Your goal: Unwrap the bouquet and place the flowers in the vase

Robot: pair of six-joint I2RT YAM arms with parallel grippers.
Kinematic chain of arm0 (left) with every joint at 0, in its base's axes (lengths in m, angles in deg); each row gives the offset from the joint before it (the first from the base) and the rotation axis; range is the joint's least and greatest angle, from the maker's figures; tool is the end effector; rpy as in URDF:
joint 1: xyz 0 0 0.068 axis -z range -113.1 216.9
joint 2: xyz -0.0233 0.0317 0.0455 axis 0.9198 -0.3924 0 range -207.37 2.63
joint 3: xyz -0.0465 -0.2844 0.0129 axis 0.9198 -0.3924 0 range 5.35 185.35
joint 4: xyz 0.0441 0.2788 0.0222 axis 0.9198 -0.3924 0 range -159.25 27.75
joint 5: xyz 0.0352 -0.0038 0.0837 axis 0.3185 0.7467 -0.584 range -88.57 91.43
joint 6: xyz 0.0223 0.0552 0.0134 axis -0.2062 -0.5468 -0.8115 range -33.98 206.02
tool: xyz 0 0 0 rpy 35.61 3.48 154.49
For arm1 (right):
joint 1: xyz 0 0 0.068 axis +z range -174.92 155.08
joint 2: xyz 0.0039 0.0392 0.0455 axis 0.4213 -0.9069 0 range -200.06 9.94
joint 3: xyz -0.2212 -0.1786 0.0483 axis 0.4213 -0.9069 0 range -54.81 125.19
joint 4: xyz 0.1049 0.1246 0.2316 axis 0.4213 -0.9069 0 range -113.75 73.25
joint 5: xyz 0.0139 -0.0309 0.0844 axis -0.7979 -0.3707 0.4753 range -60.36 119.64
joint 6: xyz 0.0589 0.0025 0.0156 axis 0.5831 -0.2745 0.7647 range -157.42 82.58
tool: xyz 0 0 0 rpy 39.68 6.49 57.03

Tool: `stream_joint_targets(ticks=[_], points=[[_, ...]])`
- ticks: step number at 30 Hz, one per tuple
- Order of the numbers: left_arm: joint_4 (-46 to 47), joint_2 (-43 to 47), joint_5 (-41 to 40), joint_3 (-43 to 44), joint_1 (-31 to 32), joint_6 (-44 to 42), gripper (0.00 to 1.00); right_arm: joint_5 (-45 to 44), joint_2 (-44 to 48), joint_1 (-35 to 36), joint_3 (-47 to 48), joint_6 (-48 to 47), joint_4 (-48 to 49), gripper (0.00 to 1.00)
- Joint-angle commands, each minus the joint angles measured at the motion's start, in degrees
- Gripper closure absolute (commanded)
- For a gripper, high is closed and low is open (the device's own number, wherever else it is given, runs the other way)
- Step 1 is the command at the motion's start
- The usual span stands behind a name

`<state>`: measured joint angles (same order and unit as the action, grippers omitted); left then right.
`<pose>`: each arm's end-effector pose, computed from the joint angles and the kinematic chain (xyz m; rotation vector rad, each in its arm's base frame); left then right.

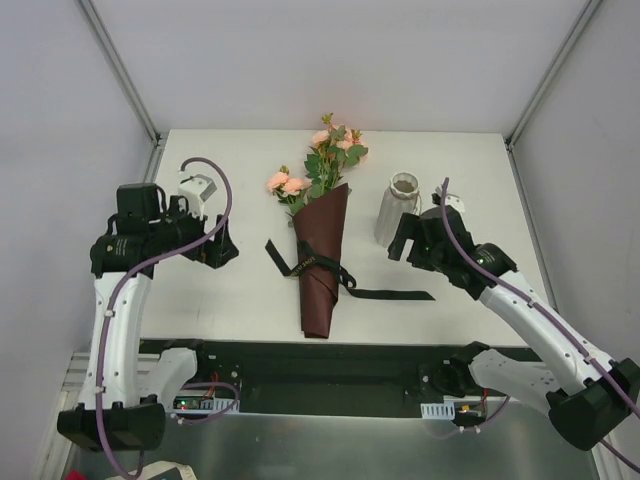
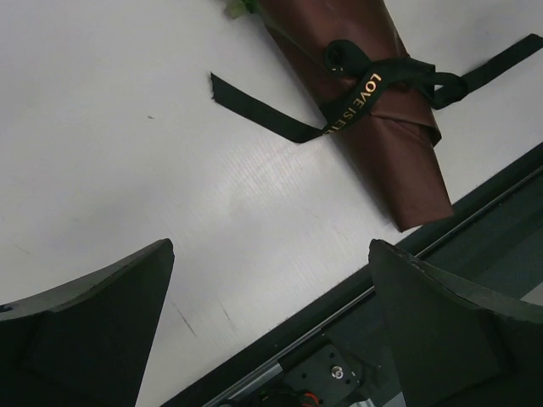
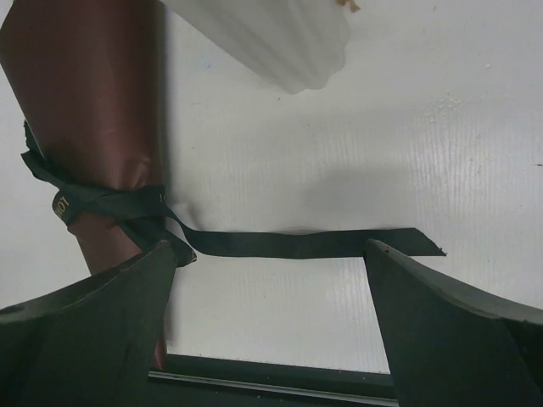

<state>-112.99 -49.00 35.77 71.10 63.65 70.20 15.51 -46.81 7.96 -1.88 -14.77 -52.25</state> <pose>0.1822 -0.0154 0.3901 0.5528 2.0466 -0.4640 0.1986 0.1152 0.3147 -0.0686 2.2431 0.2485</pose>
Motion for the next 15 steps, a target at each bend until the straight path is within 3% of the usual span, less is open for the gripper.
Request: stream_joint_targets(ticks=[1, 7, 15], points=[[-1.1, -4.7, 1.2, 1.0, 3.1, -0.5, 0.01, -4.1, -2.0, 3.2, -0.7, 1.2, 1.8, 0.04], [3.2, -9.5, -5.0, 0.8, 13.3, -1.5, 0.01, -5.4, -3.9, 3.4, -5.9, 6.0, 2.5, 0.04], [7.8, -20.8, -5.5, 1.0, 22.6, -6.0, 0.01, -8.6, -3.0, 3.7, -11.5, 6.4, 4.6, 0.01]])
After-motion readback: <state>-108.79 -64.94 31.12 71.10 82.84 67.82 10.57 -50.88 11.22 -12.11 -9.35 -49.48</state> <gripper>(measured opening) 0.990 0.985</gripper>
